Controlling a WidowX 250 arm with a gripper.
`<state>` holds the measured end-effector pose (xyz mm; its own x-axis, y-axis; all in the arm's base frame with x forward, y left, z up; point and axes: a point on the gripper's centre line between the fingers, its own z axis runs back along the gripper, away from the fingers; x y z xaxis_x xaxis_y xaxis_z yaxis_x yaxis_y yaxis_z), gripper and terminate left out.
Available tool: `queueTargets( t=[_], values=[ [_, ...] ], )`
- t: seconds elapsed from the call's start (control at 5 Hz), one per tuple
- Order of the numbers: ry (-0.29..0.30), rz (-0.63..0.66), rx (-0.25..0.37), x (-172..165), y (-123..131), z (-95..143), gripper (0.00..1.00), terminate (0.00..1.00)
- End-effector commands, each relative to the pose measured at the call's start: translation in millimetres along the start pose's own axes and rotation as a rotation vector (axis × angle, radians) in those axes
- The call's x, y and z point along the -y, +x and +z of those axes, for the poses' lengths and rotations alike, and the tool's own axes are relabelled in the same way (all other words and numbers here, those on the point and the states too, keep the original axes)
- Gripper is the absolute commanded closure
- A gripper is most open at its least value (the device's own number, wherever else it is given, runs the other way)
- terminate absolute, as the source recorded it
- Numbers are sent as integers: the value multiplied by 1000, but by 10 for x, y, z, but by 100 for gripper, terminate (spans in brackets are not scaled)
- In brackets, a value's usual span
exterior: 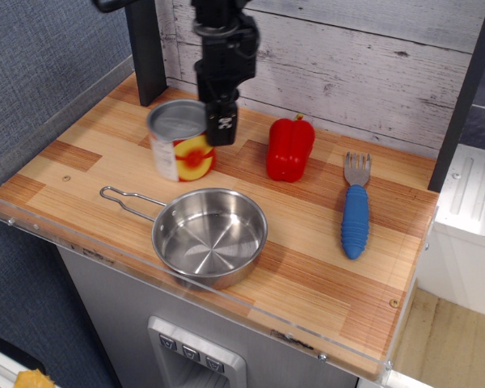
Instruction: Move the can to the front left corner of the table.
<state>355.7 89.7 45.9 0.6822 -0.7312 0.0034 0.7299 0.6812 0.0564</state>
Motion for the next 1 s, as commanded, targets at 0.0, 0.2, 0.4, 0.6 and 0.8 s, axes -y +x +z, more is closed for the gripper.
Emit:
queueTargets(
  t=[0.0,0.2,0.4,0.6,0.8],
  values=[
    [58,80,-2,-14,-372,201,0,0],
    [80,116,-40,-38,-560,201,0,0],
    [73,172,-78,-53,-728,173,0,0],
    [76,204,-98,29,-885,182,0,0],
    [81,218,-113,97,-977,195,0,0]
  ],
)
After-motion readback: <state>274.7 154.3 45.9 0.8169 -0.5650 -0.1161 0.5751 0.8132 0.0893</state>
